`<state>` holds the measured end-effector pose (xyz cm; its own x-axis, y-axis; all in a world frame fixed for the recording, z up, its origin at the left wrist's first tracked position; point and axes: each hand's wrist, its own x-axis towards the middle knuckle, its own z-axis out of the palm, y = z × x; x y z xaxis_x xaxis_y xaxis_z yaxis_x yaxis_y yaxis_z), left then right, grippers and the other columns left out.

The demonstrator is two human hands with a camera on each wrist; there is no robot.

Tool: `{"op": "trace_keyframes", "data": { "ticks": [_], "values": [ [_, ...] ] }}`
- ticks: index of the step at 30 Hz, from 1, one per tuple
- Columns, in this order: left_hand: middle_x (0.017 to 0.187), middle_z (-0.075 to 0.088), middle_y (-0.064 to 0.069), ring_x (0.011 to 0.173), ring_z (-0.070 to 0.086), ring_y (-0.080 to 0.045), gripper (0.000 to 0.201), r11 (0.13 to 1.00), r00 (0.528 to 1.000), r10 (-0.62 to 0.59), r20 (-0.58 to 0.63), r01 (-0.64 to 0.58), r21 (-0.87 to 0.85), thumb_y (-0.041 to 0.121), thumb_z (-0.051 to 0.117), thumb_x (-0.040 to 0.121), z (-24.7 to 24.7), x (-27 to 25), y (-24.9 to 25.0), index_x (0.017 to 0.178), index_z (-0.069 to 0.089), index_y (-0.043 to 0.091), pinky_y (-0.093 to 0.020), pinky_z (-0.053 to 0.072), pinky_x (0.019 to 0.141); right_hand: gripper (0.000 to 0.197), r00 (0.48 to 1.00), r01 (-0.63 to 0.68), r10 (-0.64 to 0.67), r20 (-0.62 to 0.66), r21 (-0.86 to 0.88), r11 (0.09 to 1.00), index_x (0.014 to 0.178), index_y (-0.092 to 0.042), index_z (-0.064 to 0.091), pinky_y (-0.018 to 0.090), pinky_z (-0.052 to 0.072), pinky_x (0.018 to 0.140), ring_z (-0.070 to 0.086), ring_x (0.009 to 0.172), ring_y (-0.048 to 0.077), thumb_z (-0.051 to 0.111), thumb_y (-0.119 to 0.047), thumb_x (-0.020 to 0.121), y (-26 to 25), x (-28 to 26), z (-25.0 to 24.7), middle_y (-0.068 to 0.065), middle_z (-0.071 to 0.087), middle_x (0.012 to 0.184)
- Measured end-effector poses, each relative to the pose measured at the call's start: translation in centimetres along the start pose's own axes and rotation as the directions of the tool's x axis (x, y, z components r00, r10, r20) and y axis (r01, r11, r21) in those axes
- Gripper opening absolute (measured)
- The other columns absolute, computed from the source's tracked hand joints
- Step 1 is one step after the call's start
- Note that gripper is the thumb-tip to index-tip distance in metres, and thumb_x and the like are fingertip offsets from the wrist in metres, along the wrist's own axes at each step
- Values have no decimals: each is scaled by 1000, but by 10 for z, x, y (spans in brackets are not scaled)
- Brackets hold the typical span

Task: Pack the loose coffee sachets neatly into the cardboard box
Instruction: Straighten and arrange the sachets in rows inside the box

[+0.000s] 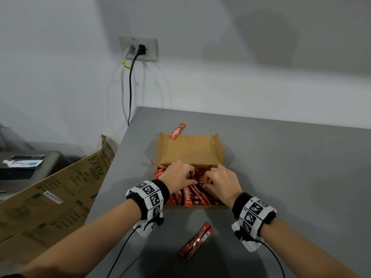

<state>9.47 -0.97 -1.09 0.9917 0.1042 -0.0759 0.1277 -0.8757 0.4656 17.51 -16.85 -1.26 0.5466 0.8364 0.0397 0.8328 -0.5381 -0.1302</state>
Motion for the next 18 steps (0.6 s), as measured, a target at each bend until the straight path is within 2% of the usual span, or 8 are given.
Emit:
{"op": "trace_keyframes", "data": {
  "ticks": [1, 2, 4, 6, 9, 13, 16, 18],
  "values": [
    [97, 69, -4, 85, 63, -15, 28, 1000, 1000, -7, -11, 7, 5, 34, 64, 86, 2, 0, -1, 101, 66, 11, -30, 53, 79, 29, 1000, 1, -1, -8, -8, 1000, 62, -19, 61, 29, 43, 57, 58, 69, 21, 86, -33, 55, 1, -1, 0, -5, 62, 66],
    [96, 69, -4, 85, 63, -15, 26, 1000, 1000, -10, -18, 10, 8, 33, 63, 86, 3, -1, -1, 100, 67, 11, -31, 53, 79, 29, 1000, -8, 8, -3, 12, 1000, 65, -19, 62, 32, 42, 62, 58, 73, 22, 85, -35, 56, 3, -1, -2, -4, 62, 69],
    [94, 70, -4, 85, 64, -15, 24, 1000, 1000, -9, -26, 9, 0, 31, 64, 87, 4, -1, -1, 97, 69, 11, -31, 53, 79, 30, 999, -33, 33, 0, 43, 999, 78, -19, 64, 35, 38, 75, 52, 90, 21, 79, -42, 64, 10, -4, -9, -3, 60, 87],
    [93, 70, -4, 84, 64, -15, 23, 1000, 999, -5, -32, 5, -15, 30, 64, 86, 3, -1, -1, 95, 70, 10, -31, 53, 79, 36, 996, -84, 81, 45, 61, 995, 90, -21, 62, 35, 36, 84, 42, 104, 19, 76, -44, 67, 20, -10, -15, -2, 51, 106],
    [93, 70, -5, 83, 64, -16, 22, 999, 1000, -4, -29, 3, -36, 29, 65, 86, 3, 0, -2, 94, 71, 9, -31, 53, 79, 35, 983, -139, 118, 138, 152, 979, 94, -21, 57, 39, 43, 94, 35, 116, 18, 76, -36, 68, 33, -17, -18, 1, 37, 121],
    [93, 70, -4, 83, 65, -14, 21, 999, 1000, -7, -16, 6, -47, 28, 65, 86, 3, -1, -2, 94, 70, 9, -30, 54, 79, 19, 976, -208, 175, 130, 311, 927, 86, -15, 57, 24, 40, 92, 45, 102, 14, 74, -18, 76, 31, -18, -11, 0, 35, 119],
    [94, 70, -4, 84, 65, -14, 21, 999, 1000, -5, -10, 5, -43, 28, 65, 86, 3, -1, -2, 95, 70, 10, -29, 54, 80, 15, 956, -291, 283, 77, 364, 885, 83, -13, 57, 29, 44, 86, 47, 91, 17, 71, -11, 78, 24, -17, -4, 0, 41, 103],
    [96, 69, -4, 85, 65, -14, 22, 999, 1000, -9, 1, 9, -36, 28, 65, 86, 2, 0, -2, 97, 69, 10, -29, 54, 81, 14, 948, -317, 312, 69, 339, 886, 80, -14, 55, 26, 39, 79, 46, 86, 18, 69, -12, 80, 21, -18, 0, -1, 42, 96]
  ]
}}
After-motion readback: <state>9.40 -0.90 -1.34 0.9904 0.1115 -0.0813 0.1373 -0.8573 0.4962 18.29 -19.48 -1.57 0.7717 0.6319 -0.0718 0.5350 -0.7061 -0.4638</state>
